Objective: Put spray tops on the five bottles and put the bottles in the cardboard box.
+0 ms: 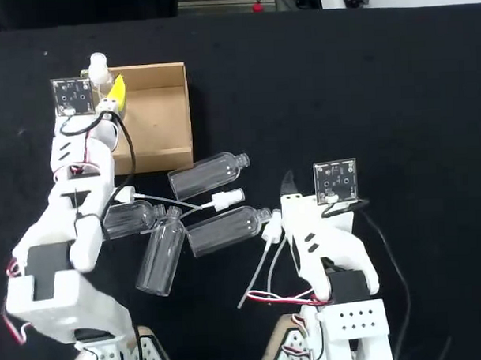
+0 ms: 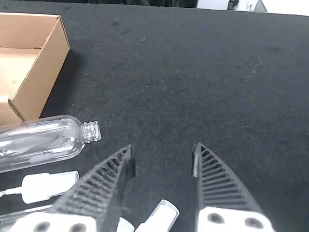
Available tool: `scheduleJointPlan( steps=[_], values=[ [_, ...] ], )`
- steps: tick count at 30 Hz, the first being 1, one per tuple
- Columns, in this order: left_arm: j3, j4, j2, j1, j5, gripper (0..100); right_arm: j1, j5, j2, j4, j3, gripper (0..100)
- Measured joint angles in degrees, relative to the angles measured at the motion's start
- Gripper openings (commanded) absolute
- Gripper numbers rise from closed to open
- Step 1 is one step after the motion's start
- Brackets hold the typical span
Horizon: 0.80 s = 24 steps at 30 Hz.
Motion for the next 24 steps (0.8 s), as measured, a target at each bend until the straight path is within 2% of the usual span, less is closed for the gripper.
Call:
scheduleJointPlan(
  steps=[15, 17, 20, 24],
  values=[
    [-10.46, -1.32, 8.62, 0.00, 0.00, 22, 0.00, 0.00, 0.00, 0.00, 0.00, 19.1],
    [-11.43, 1.41, 8.62, 0.00, 0.00, 22, 0.00, 0.00, 0.00, 0.00, 0.00, 19.1],
    [-14.33, 9.76, 8.62, 0.00, 0.35, 23, 0.00, 0.00, 0.00, 0.00, 0.00, 19.1],
    [-20.66, 21.01, 8.62, 0.00, 4.57, 23, 0.00, 0.00, 0.00, 0.00, 0.00, 19.1]
  ],
)
